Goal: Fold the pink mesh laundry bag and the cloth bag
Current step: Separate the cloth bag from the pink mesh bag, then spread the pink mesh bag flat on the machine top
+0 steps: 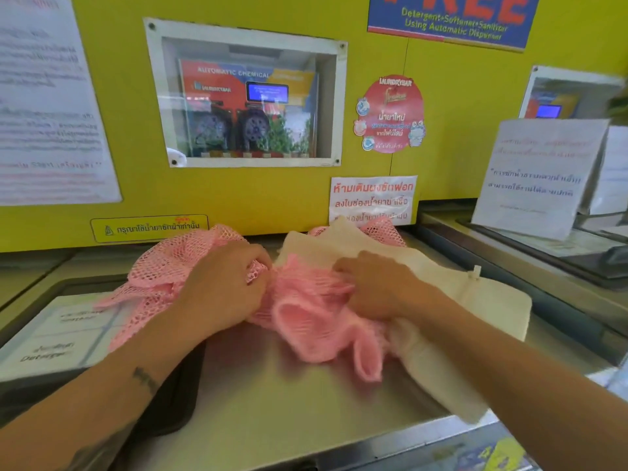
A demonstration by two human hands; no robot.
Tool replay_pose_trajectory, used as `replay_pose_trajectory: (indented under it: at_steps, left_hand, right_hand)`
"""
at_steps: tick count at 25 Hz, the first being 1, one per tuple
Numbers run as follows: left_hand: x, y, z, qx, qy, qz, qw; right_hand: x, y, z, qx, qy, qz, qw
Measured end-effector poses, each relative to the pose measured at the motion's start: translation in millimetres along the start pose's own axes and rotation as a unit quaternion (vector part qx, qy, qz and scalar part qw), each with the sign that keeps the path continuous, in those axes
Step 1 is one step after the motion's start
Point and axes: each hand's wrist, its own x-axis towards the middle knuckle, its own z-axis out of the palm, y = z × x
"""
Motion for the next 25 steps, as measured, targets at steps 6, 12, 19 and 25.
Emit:
replay_pose_trajectory:
  at_steps: [6,12,19,25]
  left_hand:
    - [-1.5,-11.5,-9.8,-0.006,0.035,-0.039,0.999]
    - [-9.4,-17.6,-2.5,0.127,-0.198,-0.091,0.968]
    - [-5.5,-10.7,-27.0,0.023,0.015,-0.110,0.994]
    - [-6.0,-13.1,-53.7,0.028,0.058,-0.092,0.994]
  right_hand:
    - [6.3,55.5,-35.5,0.054,-0.012,0.062,0.997]
    - [2.6,75.6,-5.8,-0.009,-0.032,0.105,0.994]
    - [8.6,10.9,-55.0,0.053,-0.012,-0.013,0.998]
    - [27.8,-88.2,-62.9,0.190,-0.025,-0.168,0.967]
